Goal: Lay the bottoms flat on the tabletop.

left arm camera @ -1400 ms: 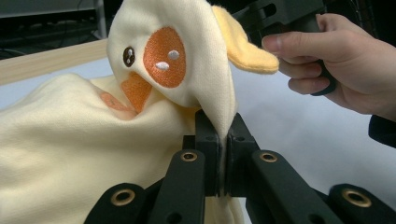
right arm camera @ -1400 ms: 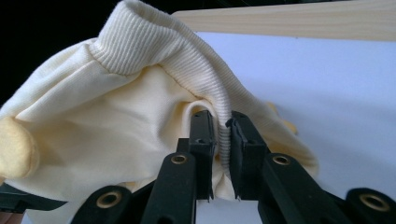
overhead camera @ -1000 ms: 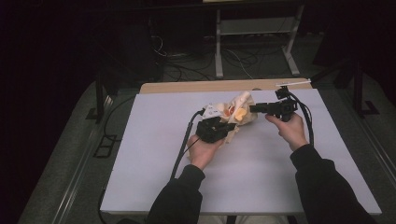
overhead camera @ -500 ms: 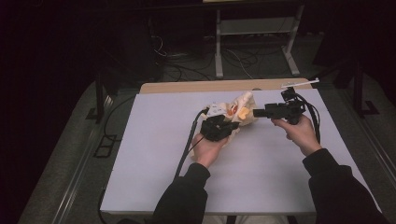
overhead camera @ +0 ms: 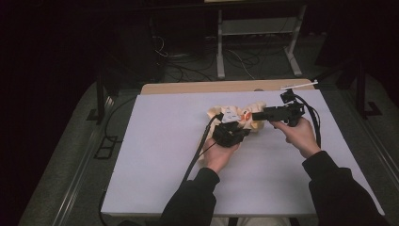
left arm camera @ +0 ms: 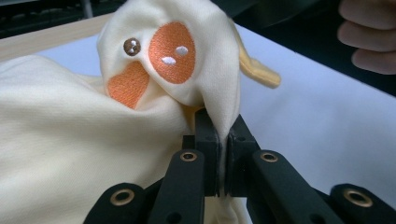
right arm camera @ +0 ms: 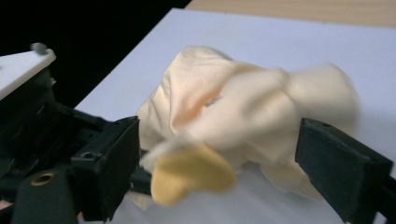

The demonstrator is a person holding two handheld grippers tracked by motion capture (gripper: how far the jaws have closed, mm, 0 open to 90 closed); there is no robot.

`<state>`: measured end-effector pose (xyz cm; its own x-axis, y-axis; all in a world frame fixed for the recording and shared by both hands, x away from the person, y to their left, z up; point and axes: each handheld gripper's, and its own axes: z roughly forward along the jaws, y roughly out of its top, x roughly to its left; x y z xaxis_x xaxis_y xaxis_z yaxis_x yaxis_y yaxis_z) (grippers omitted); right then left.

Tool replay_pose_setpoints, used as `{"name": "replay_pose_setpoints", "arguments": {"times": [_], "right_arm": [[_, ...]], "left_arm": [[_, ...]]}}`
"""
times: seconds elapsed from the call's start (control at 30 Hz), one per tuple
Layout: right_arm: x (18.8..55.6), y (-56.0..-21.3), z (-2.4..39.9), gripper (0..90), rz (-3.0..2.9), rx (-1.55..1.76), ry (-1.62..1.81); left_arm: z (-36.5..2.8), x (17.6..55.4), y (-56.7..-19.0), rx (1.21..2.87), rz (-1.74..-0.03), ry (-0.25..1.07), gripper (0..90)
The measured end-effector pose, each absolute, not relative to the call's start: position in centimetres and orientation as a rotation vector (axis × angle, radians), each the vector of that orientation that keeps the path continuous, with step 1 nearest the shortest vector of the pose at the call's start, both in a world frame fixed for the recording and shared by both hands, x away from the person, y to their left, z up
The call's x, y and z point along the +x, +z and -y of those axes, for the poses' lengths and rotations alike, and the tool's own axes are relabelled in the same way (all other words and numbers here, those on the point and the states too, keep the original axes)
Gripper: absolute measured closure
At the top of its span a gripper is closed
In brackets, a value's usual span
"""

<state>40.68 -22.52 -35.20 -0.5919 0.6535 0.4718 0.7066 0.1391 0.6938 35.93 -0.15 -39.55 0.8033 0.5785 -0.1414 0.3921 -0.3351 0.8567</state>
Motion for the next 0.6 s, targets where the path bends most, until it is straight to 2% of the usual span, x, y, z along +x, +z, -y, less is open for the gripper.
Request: {"name": "replay_pose_setpoints", "arguments": {"times": [0.07,0.13,0.2,0.27,0.37,0.6], "right_arm": [[40.8,-35.7,22.1,25.9,2.360,-1.421,-1.402],[40.8,-36.0,22.0,46.8,2.353,-1.428,-1.382],[40.8,-36.1,22.1,64.0,2.343,-1.438,-1.364],[40.7,-36.0,22.1,73.0,2.379,-1.431,-1.350],[40.6,-35.9,22.2,78.0,2.404,-1.440,-1.331],[40.5,-36.0,22.7,80.1,2.412,-1.476,-1.309]], "left_arm": [[0.8,35.6,-39.7,1.988,-0.701,0.230,84.2],[1.3,35.3,-39.8,2.023,-0.670,0.240,83.7],[1.6,35.1,-39.8,2.042,-0.652,0.254,82.4],[1.7,35.0,-39.8,2.042,-0.650,0.243,81.2],[1.7,35.0,-39.7,2.025,-0.647,0.218,78.6],[1.3,35.1,-39.3,1.990,-0.641,0.185,73.5]]}}
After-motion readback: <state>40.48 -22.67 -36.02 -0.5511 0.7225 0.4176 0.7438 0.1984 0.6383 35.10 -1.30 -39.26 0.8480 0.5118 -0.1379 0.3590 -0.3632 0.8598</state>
